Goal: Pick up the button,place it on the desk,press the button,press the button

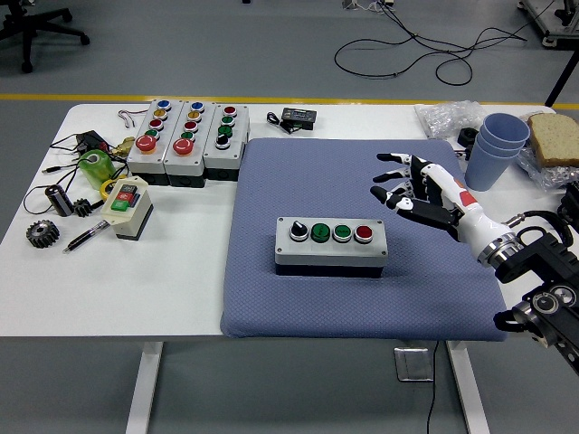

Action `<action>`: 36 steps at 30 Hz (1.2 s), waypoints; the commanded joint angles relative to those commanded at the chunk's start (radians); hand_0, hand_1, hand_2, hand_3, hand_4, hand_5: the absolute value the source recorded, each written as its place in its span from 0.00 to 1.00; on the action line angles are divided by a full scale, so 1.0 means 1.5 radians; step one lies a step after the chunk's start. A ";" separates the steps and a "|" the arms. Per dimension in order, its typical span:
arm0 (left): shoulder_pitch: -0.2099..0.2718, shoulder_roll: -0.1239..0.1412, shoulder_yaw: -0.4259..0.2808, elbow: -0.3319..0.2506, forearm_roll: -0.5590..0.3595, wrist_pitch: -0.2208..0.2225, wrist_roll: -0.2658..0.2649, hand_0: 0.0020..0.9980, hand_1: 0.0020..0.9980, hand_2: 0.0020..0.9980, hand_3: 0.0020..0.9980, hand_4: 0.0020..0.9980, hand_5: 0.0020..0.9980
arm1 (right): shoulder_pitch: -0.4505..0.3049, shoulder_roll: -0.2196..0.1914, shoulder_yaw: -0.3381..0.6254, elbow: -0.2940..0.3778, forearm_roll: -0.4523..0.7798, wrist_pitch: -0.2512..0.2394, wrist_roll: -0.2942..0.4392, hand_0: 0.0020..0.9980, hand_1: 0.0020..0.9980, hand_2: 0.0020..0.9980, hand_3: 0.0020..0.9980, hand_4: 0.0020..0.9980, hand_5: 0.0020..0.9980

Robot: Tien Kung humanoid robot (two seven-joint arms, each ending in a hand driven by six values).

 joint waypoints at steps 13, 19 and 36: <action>-0.002 0.000 0.005 0.000 -0.007 0.000 0.000 0.60 0.63 0.68 0.55 0.37 0.71 | -0.044 0.007 0.065 -0.034 0.364 -0.022 0.017 0.78 0.74 0.79 0.77 0.82 0.38; -0.002 0.000 0.009 0.000 -0.014 0.002 -0.002 0.60 0.63 0.68 0.55 0.37 0.71 | -0.056 0.009 0.080 -0.046 0.404 -0.027 0.019 0.78 0.73 0.77 0.74 0.79 0.36; -0.003 0.000 0.008 0.000 -0.013 0.001 -0.002 0.60 0.63 0.68 0.55 0.37 0.71 | -0.073 0.013 0.095 -0.061 0.432 -0.024 0.013 0.77 0.72 0.74 0.71 0.79 0.35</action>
